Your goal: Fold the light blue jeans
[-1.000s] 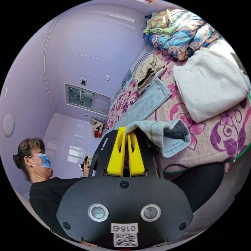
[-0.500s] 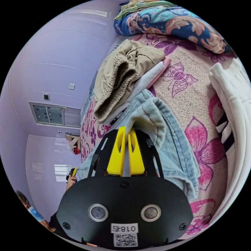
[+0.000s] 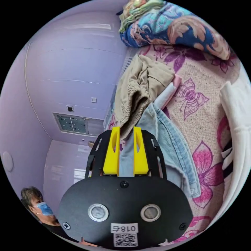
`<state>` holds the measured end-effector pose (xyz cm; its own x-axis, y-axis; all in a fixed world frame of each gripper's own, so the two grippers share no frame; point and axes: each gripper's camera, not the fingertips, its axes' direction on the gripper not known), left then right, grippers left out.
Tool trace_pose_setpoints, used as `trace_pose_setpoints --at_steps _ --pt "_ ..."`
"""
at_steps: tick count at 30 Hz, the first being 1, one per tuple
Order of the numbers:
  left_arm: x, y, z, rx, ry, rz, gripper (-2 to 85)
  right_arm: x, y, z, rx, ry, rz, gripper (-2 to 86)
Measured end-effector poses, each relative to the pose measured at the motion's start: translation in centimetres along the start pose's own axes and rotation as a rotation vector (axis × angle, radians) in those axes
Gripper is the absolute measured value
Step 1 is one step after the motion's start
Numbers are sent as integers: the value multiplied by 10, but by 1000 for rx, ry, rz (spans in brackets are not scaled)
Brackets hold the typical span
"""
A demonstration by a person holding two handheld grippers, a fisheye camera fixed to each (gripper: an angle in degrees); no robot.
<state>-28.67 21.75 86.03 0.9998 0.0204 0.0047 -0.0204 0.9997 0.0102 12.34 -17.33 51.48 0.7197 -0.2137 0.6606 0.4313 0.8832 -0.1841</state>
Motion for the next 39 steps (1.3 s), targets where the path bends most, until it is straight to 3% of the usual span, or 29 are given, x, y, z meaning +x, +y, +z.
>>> trace_pose_setpoints --at_steps 2,5,8,10,16,21,26,28,34,37,39 --pt "26 24 -23 -21 -5 138 114 -28 16 6 -44 73 -117 80" --pt "42 66 -49 -29 -126 238 112 -80 59 53 -266 69 -349 82" --pt "34 109 -79 81 -435 211 112 -141 121 126 -467 87 -622 87" --pt "18 127 -96 163 -528 116 119 -193 178 197 -597 170 -876 87" --pt "-22 123 -86 74 -418 -44 169 -284 290 372 -708 339 -1385 78" --pt "-16 91 -60 -65 -434 7 175 -312 337 488 -879 483 -1543 80" --pt "-11 71 -45 -166 -515 63 92 -310 368 548 -1054 579 -1607 65" --pt "-6 72 -52 -145 -516 107 62 -318 374 555 -1079 569 -1626 15" --pt "6 83 -77 -105 -509 172 37 -333 394 547 -893 645 -1834 1" --pt "10 86 -86 -83 -526 174 37 -326 389 553 -784 668 -1782 7" --pt "8 84 -87 -116 -530 163 41 -314 390 561 -860 652 -1745 16"
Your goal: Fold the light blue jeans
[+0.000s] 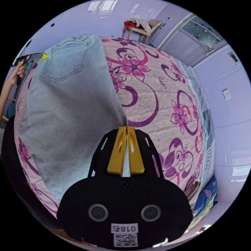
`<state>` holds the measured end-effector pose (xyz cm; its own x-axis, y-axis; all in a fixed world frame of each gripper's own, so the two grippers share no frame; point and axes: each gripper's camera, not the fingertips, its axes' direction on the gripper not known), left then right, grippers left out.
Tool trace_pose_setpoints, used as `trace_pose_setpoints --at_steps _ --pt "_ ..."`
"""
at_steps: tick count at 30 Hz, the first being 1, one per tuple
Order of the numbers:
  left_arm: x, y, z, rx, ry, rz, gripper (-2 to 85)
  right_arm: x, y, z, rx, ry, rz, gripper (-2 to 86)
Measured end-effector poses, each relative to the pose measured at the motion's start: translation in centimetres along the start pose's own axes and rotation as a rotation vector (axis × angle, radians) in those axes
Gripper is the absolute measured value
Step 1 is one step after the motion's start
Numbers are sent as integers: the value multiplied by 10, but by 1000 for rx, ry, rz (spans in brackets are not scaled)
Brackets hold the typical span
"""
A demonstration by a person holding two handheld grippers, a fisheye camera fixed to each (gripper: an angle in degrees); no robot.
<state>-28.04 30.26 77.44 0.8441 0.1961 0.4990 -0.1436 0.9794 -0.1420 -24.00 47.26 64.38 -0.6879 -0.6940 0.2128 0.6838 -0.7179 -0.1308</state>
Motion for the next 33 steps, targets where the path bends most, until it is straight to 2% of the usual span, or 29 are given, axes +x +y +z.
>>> trace_pose_setpoints --at_steps 1,3,5,6,8,13,16,18,20,23,24,28,32,33 --pt "-5 -1 -1 -16 20 -17 48 0 0 11 -51 -40 6 24" --pt "-13 0 -9 -6 53 -33 65 5 6 8 -15 -26 96 45" --pt "-19 0 -26 23 50 -42 98 13 19 -12 107 -49 215 50" --pt "-20 -1 -28 28 53 -46 104 14 32 -29 228 -86 284 49" --pt "-24 -10 -24 11 98 -77 118 3 44 -44 363 -161 305 50" --pt "-23 -21 -20 -3 -4 -112 75 -62 48 -24 280 -408 207 34" --pt "-31 -10 -37 37 5 -110 57 -92 94 -42 438 -389 334 8" --pt "-39 0 -45 67 22 -129 54 -113 109 -33 372 -439 311 3" --pt "-47 14 -52 95 54 -170 51 -136 112 -12 209 -510 199 2" --pt "-51 32 -79 154 96 -210 47 -129 135 -21 235 -484 249 8" --pt "-50 36 -87 174 105 -206 47 -119 152 -33 314 -490 305 10" --pt "-34 77 -144 320 292 -81 54 -99 247 -72 540 -410 437 22" --pt "13 124 -175 272 477 179 63 -84 367 -80 614 -407 602 29" --pt "22 131 -178 252 489 217 63 -77 416 -81 631 -393 710 33"
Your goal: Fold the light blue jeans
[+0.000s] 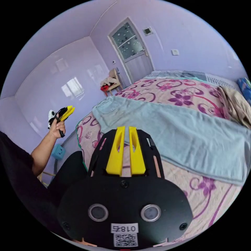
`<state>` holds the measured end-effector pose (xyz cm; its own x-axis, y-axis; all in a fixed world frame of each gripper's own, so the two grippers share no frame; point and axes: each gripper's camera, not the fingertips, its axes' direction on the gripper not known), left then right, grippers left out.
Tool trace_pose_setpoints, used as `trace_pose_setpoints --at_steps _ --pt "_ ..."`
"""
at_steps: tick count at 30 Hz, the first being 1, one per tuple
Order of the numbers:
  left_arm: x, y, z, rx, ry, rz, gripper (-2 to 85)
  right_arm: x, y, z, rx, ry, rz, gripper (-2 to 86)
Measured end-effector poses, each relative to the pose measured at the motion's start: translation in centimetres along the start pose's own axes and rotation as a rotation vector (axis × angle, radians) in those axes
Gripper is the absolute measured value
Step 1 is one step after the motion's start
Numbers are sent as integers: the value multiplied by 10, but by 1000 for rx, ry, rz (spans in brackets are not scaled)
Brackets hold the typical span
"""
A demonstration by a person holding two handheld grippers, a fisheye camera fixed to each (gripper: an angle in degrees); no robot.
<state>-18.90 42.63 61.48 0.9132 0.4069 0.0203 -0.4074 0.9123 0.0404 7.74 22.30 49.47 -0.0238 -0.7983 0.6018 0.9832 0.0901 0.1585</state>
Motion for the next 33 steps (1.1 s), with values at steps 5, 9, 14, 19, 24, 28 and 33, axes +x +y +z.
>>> trace_pose_setpoints --at_steps 5,9,14,19,24,28,33 --pt "74 38 6 -178 4 89 60 123 104 -141 241 84 489 73" --pt "99 40 5 -194 42 48 54 202 170 -236 393 234 727 92" --pt "133 26 -9 -165 36 -24 49 286 205 -267 367 191 898 110" --pt "164 6 -24 -181 1 16 48 344 238 -280 443 -4 1021 113" --pt "174 -7 -34 -190 -8 11 47 367 251 -293 481 -37 1058 109" --pt "175 -12 -50 -153 -3 -28 44 373 262 -305 524 -40 1074 117" --pt "174 -21 -66 -89 18 -119 40 384 258 -311 495 36 1079 118"
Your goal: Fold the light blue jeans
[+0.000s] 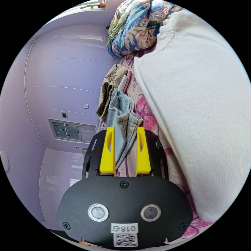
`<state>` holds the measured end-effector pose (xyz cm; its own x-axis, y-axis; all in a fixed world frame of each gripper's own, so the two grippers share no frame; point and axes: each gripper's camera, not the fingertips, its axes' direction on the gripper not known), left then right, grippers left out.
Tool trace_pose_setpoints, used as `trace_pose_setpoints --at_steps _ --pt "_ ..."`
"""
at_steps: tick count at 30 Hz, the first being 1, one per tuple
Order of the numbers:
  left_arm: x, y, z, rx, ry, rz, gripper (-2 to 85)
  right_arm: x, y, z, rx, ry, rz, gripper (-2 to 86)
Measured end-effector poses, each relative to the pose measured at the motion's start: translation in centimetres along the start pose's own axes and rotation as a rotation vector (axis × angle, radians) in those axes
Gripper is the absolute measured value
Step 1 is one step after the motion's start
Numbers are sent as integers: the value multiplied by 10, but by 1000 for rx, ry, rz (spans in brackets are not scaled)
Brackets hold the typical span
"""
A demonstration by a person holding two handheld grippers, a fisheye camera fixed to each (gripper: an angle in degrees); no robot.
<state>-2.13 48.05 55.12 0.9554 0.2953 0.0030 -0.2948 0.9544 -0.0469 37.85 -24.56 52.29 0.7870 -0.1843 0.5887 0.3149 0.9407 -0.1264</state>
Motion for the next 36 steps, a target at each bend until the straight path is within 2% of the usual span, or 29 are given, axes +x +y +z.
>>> trace_pose_setpoints --at_steps 5,11,14,15,18,22,27,29,31,34,36 --pt "33 -18 -12 30 -20 -12 35 -14 -19 7 -30 200 -29 52" --pt "92 -42 -17 6 -64 54 32 -68 2 -54 44 58 -262 32" --pt "113 -53 1 -51 -69 53 31 -32 19 -72 47 93 -184 31" --pt "116 -55 6 -65 -57 47 31 -7 18 -66 -7 135 -111 30" --pt "140 -65 41 -125 39 32 33 29 19 -68 -38 72 -29 30" --pt "210 -86 118 -267 87 129 39 -13 12 -78 -20 107 -237 31" --pt "289 -99 232 -376 126 205 41 -29 12 -86 40 72 -311 30" --pt "328 -97 294 -423 119 247 38 -5 14 -85 28 72 -152 30" --pt "364 -86 342 -494 89 304 38 18 20 -89 37 -37 -4 30" --pt "435 -55 397 -574 -13 515 43 -4 20 -94 38 -47 -52 30" --pt "474 -36 399 -520 -79 651 53 -23 16 -95 21 -78 -86 30"
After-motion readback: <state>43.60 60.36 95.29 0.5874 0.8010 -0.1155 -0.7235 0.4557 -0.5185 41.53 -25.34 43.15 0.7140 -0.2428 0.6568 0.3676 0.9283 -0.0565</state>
